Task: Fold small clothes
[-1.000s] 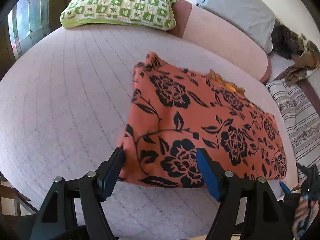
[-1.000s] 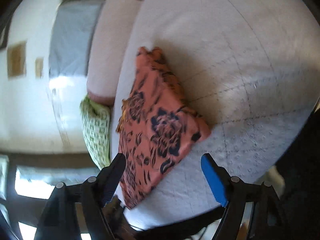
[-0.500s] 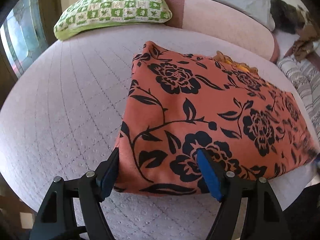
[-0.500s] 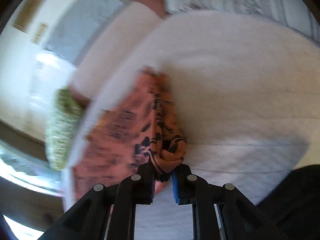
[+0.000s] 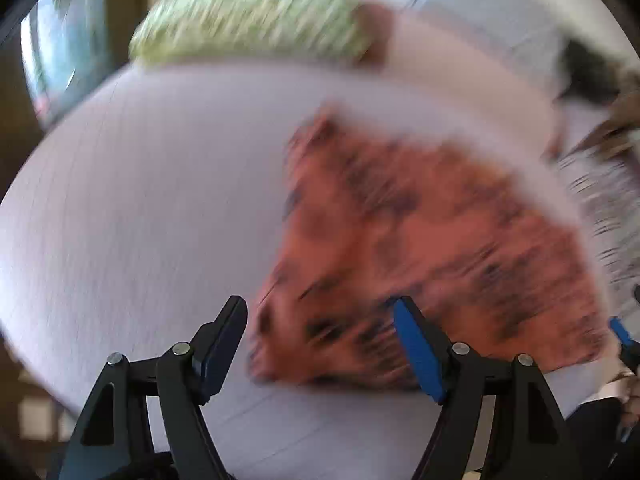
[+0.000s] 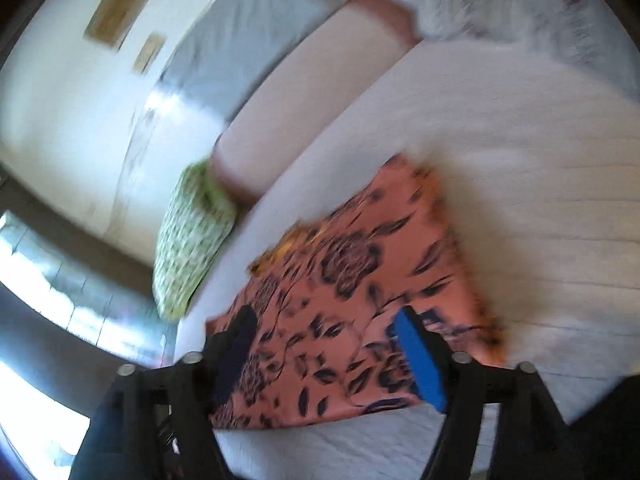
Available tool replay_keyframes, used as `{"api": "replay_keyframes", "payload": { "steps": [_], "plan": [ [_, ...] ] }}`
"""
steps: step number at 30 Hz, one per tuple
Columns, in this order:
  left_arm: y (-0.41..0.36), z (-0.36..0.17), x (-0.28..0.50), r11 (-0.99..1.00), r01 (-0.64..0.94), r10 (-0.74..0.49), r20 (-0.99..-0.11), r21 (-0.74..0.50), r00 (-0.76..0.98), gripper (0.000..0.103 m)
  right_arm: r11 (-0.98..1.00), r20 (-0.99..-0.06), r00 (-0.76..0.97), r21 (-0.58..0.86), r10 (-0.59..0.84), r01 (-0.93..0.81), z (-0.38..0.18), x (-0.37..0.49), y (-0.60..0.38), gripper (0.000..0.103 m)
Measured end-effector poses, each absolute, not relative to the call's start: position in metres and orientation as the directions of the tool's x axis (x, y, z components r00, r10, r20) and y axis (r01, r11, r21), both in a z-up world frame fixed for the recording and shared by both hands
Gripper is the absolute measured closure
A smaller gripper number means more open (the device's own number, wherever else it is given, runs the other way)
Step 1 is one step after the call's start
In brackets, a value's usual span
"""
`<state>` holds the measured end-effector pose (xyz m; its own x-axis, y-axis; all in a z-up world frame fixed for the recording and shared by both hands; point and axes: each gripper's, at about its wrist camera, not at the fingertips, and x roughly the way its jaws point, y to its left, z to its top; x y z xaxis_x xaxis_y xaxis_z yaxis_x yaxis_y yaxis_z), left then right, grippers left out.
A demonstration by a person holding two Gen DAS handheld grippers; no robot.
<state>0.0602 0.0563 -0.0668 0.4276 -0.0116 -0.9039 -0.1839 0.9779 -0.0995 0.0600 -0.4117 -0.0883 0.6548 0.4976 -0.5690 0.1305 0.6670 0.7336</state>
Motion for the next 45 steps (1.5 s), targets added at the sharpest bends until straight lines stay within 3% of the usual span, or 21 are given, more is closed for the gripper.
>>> {"api": "replay_keyframes", "payload": {
  "steps": [2,6,10,11,12,13,14,19,26,32,34,38,41,45],
  "plan": [
    [0.064,-0.065,0.052,0.974,-0.185,-0.033,-0.885,-0.133,0.463,0.027,0.663,-0.67,0.569,0.699,0.477,0.267,-0.128,0.064,-0.423,0.023],
    [0.075,-0.034,0.044,0.955,-0.19,-0.094,-0.842,-0.226,0.532,0.027,0.663,-0.616,0.614,0.723,0.494,0.192,-0.119,0.058,-0.424,0.023],
    [0.083,-0.014,0.066,0.963,-0.165,-0.077,-0.803,-0.213,0.59,0.027,0.654,-0.607,0.617,0.732,0.5,0.19,-0.127,0.062,-0.419,0.022],
    [0.087,-0.02,0.075,0.961,-0.18,-0.077,-0.824,-0.212,0.562,0.031,0.645,-0.599,0.621,0.741,0.507,0.188,-0.127,0.062,-0.421,0.022],
    [0.092,-0.034,0.083,0.953,-0.205,-0.094,-0.86,-0.224,0.501,0.053,0.639,-0.594,0.619,0.746,0.513,0.187,-0.129,0.063,-0.423,0.022],
    [0.097,-0.05,0.088,0.944,-0.229,-0.119,-0.895,-0.236,0.431,0.064,0.628,-0.587,0.62,0.755,0.52,0.188,-0.131,0.061,-0.427,0.022],
    [0.104,-0.066,0.089,0.931,-0.251,-0.157,-0.912,-0.264,0.379,0.067,0.617,-0.579,0.622,0.764,0.526,0.19,-0.134,0.061,-0.429,0.022],
    [0.108,-0.046,0.074,0.907,-0.264,-0.186,-0.875,-0.328,0.447,0.069,0.616,-0.566,0.627,0.77,0.536,0.169,-0.134,0.059,-0.433,0.022],
    [0.079,-0.008,0.143,0.961,-0.129,-0.138,-0.827,-0.246,0.545,0.058,0.617,-0.564,0.627,0.77,0.537,0.164,-0.122,0.058,-0.431,0.022],
    [0.106,-0.059,0.224,0.959,-0.26,-0.007,-0.927,-0.112,0.375,0.057,0.686,-0.59,0.617,0.719,0.521,0.109,-0.111,0.059,-0.422,0.022],
    [0.116,-0.06,0.224,0.946,-0.283,-0.035,-0.915,-0.161,0.402,0.057,0.672,-0.594,0.607,0.729,0.528,0.129,-0.117,0.06,-0.425,0.022],
    [0.116,-0.04,0.213,0.943,-0.325,0.079,-0.895,-0.077,0.44,0.058,0.629,-0.566,0.615,0.764,0.549,0.142,-0.119,0.06,-0.434,0.022],
    [0.12,-0.016,0.186,0.928,-0.36,0.107,-0.857,-0.096,0.505,0.058,0.612,-0.539,0.66,0.777,0.524,0.148,-0.109,0.049,-0.443,0.022],
    [0.082,0.017,0.139,0.964,-0.251,0.086,-0.78,-0.093,0.619,0.056,0.535,-0.51,0.686,0.82,0.519,0.204,-0.107,0.024,-0.458,0.022]
  ]
}}
